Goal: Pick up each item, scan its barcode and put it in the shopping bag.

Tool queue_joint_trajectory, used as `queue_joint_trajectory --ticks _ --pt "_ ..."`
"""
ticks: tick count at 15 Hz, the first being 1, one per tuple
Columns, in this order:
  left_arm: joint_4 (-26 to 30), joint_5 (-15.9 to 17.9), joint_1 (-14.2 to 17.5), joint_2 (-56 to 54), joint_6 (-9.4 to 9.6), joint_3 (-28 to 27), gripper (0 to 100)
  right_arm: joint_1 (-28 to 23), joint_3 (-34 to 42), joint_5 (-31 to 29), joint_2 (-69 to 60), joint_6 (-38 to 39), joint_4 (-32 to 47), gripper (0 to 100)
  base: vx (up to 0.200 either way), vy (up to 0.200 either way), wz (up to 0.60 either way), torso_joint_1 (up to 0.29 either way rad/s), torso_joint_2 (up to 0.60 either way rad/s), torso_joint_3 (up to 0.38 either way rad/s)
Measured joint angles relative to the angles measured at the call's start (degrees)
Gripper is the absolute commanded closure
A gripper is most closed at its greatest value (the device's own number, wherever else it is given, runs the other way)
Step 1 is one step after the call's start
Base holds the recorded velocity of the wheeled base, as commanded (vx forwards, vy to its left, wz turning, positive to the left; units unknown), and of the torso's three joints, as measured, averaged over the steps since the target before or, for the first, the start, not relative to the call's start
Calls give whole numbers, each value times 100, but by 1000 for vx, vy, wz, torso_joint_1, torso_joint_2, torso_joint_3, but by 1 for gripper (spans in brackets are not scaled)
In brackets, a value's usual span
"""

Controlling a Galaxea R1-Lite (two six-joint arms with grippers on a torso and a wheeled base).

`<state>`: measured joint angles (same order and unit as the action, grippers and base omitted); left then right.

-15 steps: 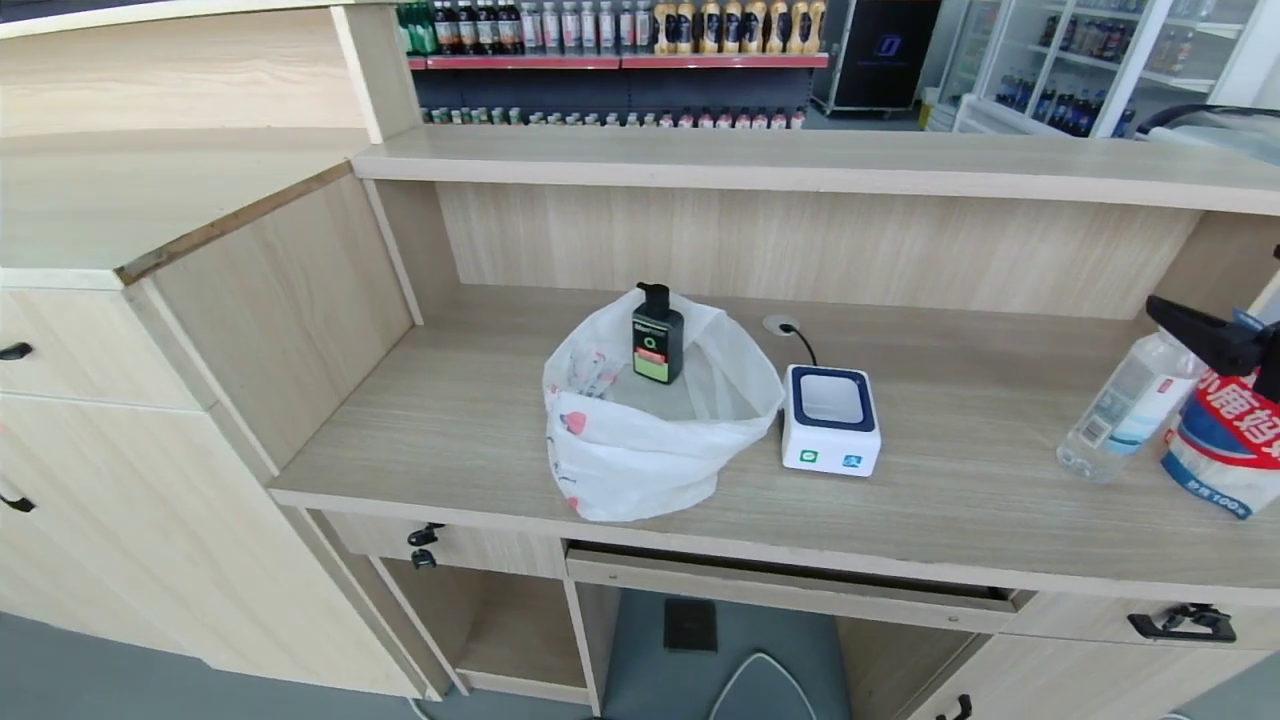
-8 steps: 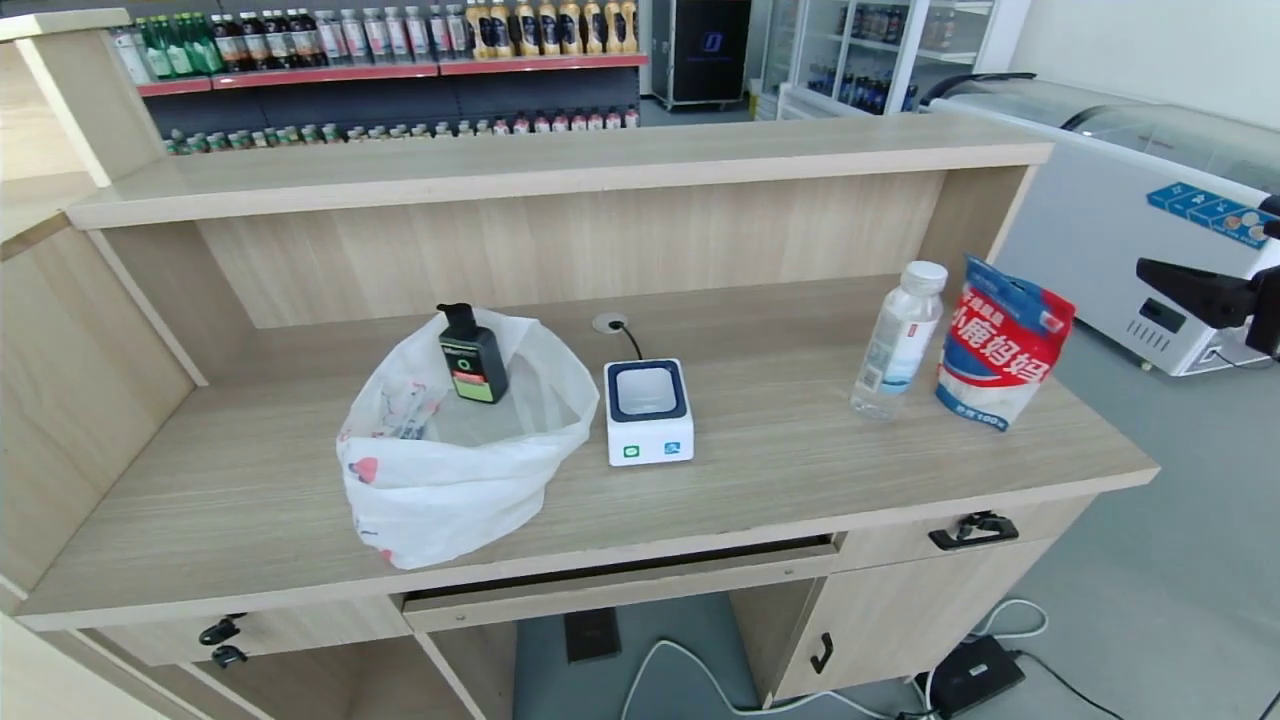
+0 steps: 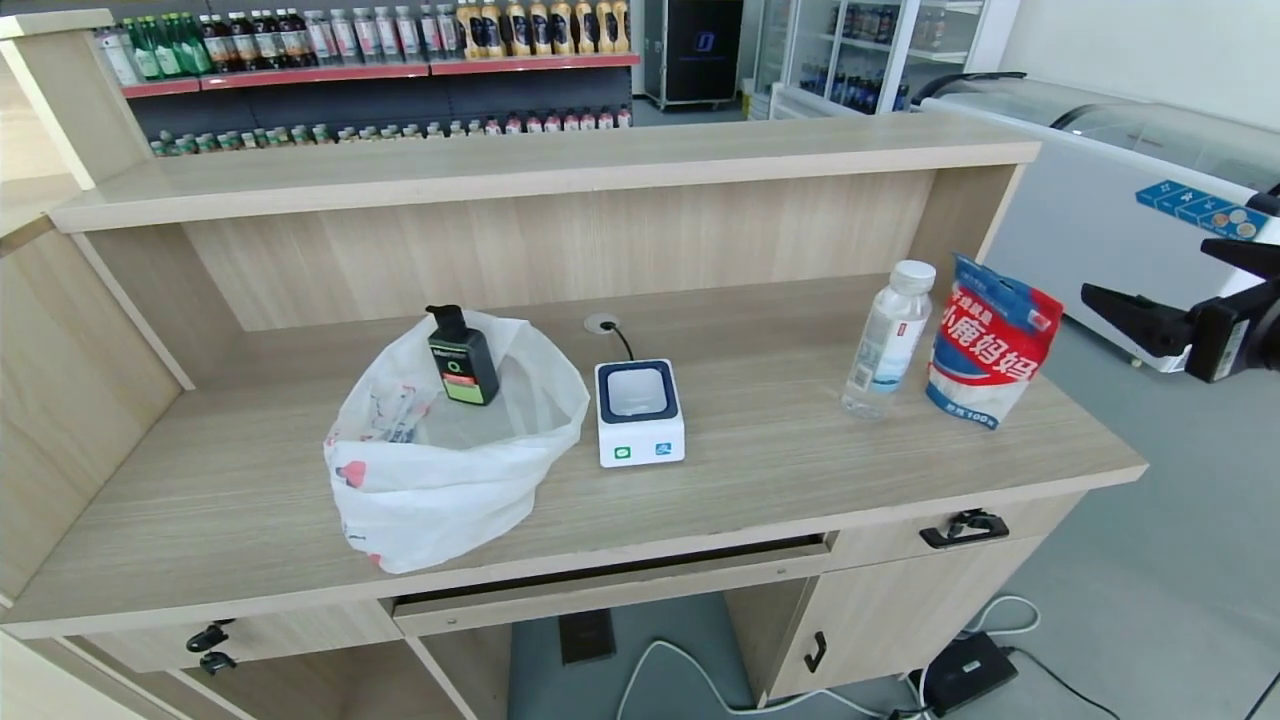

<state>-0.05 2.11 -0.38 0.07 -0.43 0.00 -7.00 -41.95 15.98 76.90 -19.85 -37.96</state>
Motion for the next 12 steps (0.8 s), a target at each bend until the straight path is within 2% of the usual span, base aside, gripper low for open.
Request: queue_joint_trajectory --ticks 3,6,12 --pt "0 0 5 0 0 0 0 20 144 -4 88 -21 55 0 0 0 0 0 0 0" --pt "0 0 2 0 0 0 0 113 185 119 466 720 13 0 0 0 0 0 0 0" --pt "0 0 2 0 0 0 0 441 48 158 1558 1189 -660 0 0 0 0 0 0 0"
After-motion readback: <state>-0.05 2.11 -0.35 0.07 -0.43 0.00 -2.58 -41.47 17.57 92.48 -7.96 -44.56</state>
